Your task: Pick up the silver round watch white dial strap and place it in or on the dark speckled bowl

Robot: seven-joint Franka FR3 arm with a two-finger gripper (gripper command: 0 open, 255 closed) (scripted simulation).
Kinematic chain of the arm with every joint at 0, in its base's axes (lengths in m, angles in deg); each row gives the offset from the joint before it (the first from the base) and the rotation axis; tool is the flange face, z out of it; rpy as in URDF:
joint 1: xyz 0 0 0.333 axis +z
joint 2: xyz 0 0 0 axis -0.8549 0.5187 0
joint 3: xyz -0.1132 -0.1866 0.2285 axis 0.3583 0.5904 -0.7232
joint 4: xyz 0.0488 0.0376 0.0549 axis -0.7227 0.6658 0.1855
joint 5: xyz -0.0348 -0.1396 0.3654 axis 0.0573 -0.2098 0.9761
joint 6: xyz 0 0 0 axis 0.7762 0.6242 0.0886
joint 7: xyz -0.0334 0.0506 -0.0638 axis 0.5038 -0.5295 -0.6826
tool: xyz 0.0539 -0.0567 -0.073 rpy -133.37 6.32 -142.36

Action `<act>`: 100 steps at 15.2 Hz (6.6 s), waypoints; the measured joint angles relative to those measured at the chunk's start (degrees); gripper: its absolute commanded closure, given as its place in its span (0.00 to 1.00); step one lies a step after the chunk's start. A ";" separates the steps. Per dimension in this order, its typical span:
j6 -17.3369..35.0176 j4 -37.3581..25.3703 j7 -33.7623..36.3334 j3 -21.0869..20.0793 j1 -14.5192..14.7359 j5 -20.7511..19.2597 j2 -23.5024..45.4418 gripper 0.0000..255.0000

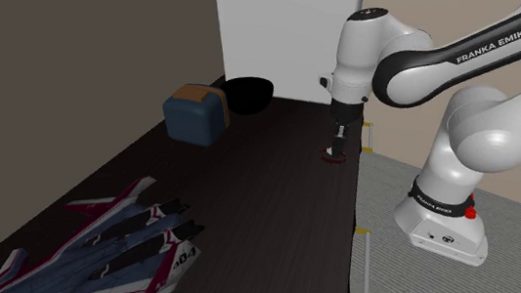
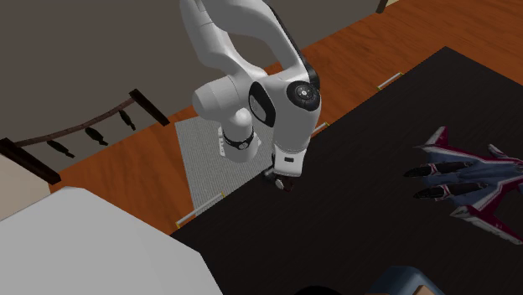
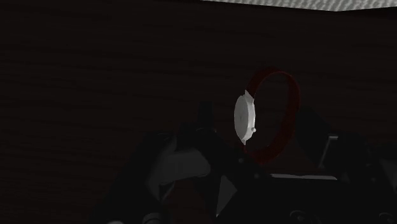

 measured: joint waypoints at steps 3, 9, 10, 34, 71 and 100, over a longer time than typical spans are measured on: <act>0.00 0.00 0.00 0.00 0.00 0.00 0.00 1.00; 0.02 -0.04 0.00 -0.01 0.01 0.02 0.01 1.00; -0.49 -0.27 -0.07 0.06 -0.02 -0.02 -0.26 1.00; -21.87 -15.90 -1.87 2.01 -0.66 -1.25 -6.11 1.00; -22.95 -83.38 -12.89 9.83 -8.11 -7.00 59.38 1.00; -11.27 -77.64 -12.67 10.22 -8.70 -7.19 65.26 0.00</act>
